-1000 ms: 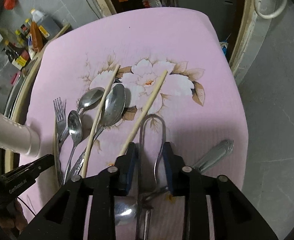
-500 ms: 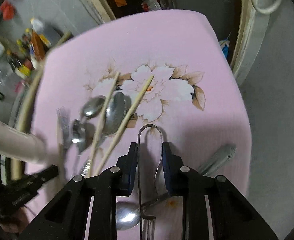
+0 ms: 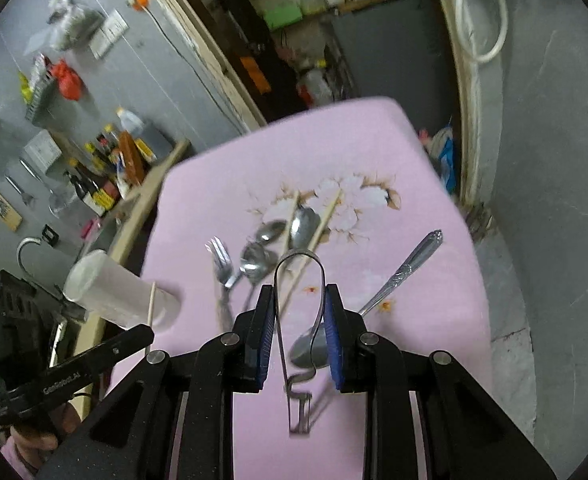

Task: Organize utensils
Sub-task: 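Lift the chopstick with the left tool while the right tool lifts the tongs toward the caddy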

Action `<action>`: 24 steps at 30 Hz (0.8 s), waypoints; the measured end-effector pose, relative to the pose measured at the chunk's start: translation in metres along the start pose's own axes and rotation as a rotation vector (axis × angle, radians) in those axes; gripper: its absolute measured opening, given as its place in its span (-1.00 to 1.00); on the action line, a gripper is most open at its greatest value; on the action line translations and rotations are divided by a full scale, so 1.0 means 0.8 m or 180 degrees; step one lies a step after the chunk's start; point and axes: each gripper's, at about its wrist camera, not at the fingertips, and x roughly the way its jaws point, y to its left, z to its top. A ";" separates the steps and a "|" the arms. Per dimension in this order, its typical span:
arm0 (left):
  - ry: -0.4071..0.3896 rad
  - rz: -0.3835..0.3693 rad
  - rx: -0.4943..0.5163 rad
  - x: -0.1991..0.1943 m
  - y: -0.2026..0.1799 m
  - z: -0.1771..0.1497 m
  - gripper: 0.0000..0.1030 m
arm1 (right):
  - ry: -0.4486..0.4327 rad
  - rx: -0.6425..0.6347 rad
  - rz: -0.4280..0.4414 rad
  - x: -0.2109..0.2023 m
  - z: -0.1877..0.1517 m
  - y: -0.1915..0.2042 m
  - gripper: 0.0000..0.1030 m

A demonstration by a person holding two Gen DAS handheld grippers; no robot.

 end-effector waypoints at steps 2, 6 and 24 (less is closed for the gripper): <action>-0.0073 -0.0080 0.0041 -0.017 0.006 -0.002 -0.90 | -0.0136 -0.0039 -0.0022 -0.022 0.000 0.009 -0.59; -0.0275 -0.0200 0.0095 -0.056 0.022 0.002 -0.90 | -0.0393 -0.0160 -0.0067 -0.052 0.008 0.044 -0.59; -0.1611 -0.0128 -0.0090 -0.191 0.165 0.133 -0.91 | -0.1126 -0.0873 0.0601 -0.068 0.051 0.284 -0.59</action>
